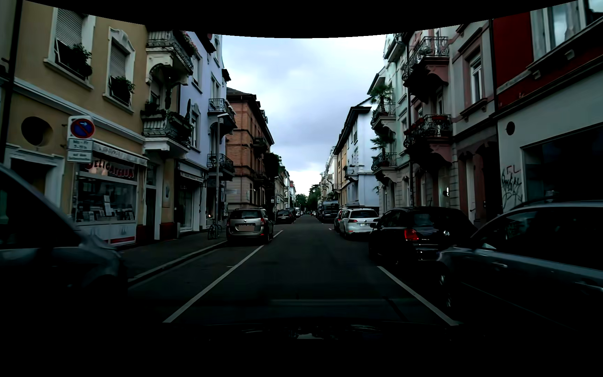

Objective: Follow the waypoints while adhering to traffic rules and regulations

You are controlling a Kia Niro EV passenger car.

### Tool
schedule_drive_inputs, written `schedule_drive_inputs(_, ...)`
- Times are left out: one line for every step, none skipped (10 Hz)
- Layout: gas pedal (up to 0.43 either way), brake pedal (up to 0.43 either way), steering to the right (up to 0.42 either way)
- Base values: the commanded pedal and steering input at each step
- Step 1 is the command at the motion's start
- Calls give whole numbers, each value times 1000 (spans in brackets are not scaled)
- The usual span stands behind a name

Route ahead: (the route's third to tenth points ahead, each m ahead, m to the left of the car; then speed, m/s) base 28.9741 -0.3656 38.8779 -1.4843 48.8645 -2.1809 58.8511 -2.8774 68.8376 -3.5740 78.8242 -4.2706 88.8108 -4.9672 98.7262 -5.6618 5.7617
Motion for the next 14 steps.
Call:
schedule_drive_inputs(157, 0, -8)
schedule_drive_inputs(157, 0, -7)
schedule_drive_inputs(150, 0, -8)
schedule_drive_inputs(138, 0, -9)
schedule_drive_inputs(118, 0, -9)
schedule_drive_inputs(98, 0, -8)
schedule_drive_inputs(98, 0, -8)
schedule_drive_inputs(98, 0, -8)
schedule_drive_inputs(98, 0, -9)
schedule_drive_inputs(98, 0, -9)
schedule_drive_inputs(98, 0, -9)
schedule_drive_inputs(98, 0, -9)
schedule_drive_inputs(98, 0, -9)
schedule_drive_inputs(98, 0, -8)
